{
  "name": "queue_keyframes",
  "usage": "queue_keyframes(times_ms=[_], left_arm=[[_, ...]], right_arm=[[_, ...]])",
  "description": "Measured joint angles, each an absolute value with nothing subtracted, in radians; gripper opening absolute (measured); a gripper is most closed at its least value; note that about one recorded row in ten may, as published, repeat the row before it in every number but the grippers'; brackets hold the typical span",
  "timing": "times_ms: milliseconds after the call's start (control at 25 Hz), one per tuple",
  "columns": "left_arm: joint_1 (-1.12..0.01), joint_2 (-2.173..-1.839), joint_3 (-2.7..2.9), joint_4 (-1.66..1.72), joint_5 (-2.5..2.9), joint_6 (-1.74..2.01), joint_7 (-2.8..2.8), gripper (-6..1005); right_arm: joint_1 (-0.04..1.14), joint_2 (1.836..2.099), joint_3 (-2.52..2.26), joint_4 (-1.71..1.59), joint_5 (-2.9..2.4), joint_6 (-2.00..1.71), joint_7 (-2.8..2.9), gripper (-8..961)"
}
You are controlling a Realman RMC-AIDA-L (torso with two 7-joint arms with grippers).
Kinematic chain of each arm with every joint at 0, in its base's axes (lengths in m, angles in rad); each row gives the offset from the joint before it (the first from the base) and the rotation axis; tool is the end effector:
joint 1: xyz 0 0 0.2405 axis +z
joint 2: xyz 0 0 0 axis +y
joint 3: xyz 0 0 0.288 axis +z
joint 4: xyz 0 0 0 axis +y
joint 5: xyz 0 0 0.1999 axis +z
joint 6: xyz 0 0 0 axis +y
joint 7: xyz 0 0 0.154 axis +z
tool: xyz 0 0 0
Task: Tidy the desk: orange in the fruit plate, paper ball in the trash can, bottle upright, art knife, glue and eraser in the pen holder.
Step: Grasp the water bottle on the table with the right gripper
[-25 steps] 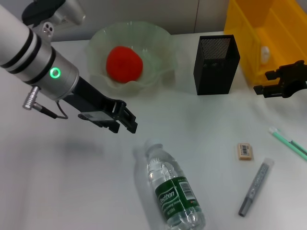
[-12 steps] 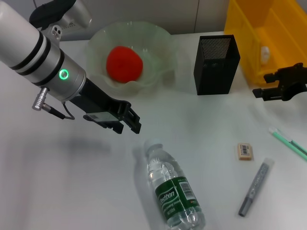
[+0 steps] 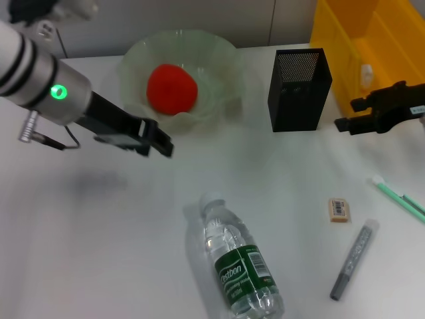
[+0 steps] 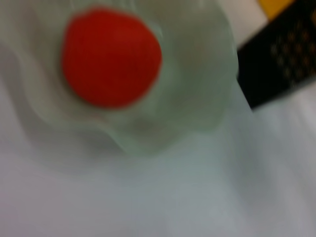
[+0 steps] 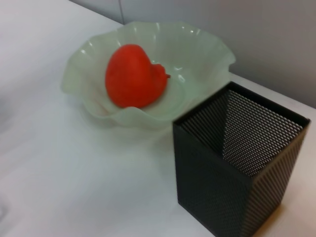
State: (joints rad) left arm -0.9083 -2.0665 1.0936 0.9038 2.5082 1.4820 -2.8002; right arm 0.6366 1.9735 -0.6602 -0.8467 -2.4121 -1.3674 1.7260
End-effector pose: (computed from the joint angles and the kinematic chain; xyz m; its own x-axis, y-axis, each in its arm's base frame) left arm -0.1717 0.4198 -0.0396 0.4462 0.8948 0.0151 0.8605 -0.4243 -0.2820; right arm 0.3106 0.4035 0.0495 0.8434 -0.5105 -0.1676 -0.5261 -0.7210 -0.4510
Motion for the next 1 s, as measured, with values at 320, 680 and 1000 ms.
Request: queue_keyframes(times_ms=[320, 680, 1000], left_arm=[[-0.859, -2.059, 0.91, 0.93, 2.453, 1.45, -2.58, 464], [-0.852, -2.033, 0.883, 0.93, 2.443, 1.443, -2.502, 465], [-0.84, -2.03, 0.862, 0.936, 2.443, 1.449, -2.491, 464]], right_arm=[[0.583, 2.074, -0.884, -1.216, -2.499, -1.416, 2.122, 618], [0.645, 2.073, -0.962, -1.329, -2.507, -1.521, 2.506, 617], [0.702, 2.078, -0.975, -1.346, -2.487, -1.63, 2.662, 617]])
